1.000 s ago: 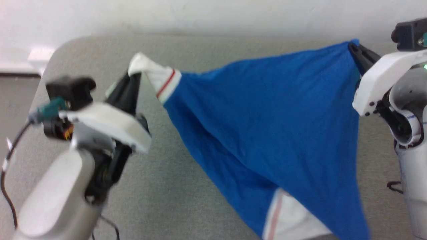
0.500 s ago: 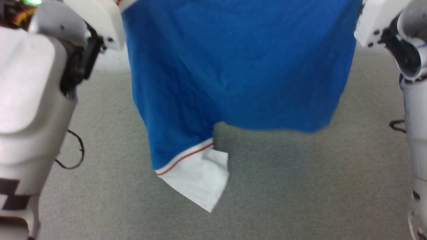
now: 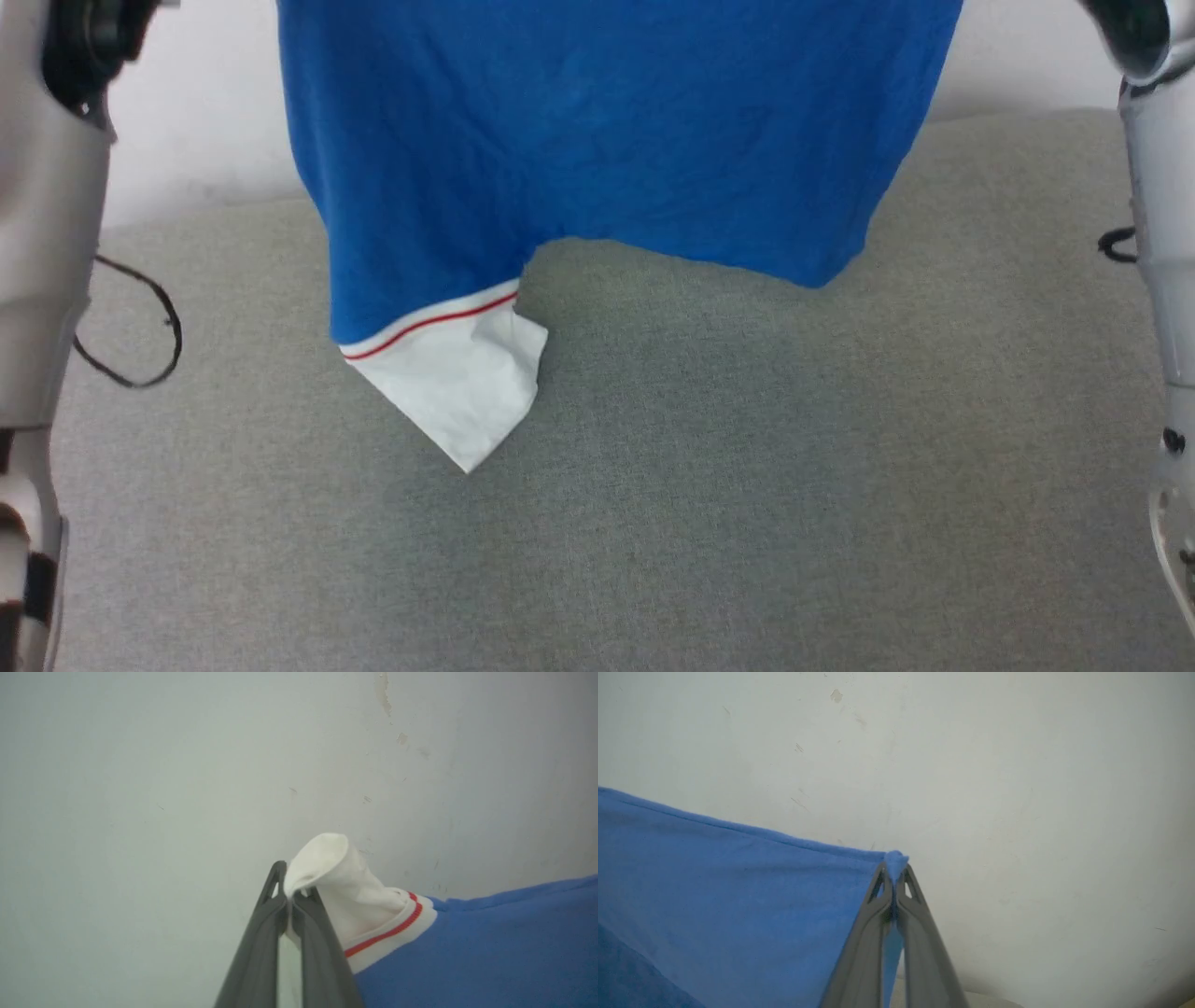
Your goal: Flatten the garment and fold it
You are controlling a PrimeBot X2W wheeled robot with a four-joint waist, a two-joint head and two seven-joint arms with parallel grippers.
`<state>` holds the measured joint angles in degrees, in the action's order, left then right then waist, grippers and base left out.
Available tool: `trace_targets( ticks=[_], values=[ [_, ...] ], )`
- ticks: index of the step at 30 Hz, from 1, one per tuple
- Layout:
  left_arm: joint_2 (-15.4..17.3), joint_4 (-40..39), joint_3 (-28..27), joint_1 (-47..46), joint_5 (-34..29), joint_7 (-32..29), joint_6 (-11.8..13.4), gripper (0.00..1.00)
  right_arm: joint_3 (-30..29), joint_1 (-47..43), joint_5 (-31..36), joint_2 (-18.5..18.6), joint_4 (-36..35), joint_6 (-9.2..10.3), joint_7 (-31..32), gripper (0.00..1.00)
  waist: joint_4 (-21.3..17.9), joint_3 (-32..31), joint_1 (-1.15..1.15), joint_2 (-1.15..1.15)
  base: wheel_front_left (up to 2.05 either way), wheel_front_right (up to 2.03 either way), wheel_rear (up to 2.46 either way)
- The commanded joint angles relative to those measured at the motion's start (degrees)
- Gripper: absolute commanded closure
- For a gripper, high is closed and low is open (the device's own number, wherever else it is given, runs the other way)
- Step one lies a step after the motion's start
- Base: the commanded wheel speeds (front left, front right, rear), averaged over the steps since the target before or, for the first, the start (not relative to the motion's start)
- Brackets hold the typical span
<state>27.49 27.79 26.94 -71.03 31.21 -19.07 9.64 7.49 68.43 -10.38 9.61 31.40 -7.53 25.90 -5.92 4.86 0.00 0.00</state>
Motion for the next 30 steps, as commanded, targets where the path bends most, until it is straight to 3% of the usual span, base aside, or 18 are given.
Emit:
trace_targets(
  ticks=[1,11,21,30],
  values=[
    [-0.4,0.7,-0.5,-2.3,-0.1,0.5,0.3,1.00,0.1,2.0,0.8,-0.3,1.3,0.04,-0.3,1.00,-0.5,2.4,0.00,0.00,0.00,0.00,0.00],
    [-0.5,1.1,-1.6,-15.4,-4.0,6.0,2.4,1.00,-2.7,13.5,5.8,-1.1,5.6,0.04,-3.5,1.00,-1.0,15.4,0.00,0.00,0.00,0.00,0.00],
    [-3.3,3.4,-1.3,-26.0,-6.1,17.3,-0.2,1.00,-8.1,23.8,13.8,-2.6,10.0,0.04,-12.9,1.00,0.4,26.8,0.00,0.00,0.00,0.00,0.00],
    [-4.7,6.0,-2.0,-29.5,-5.1,27.0,-4.0,1.00,-12.4,27.8,19.6,-0.9,12.5,0.04,-19.2,1.00,1.7,34.5,0.00,0.00,0.00,0.00,0.00]
  ],
)
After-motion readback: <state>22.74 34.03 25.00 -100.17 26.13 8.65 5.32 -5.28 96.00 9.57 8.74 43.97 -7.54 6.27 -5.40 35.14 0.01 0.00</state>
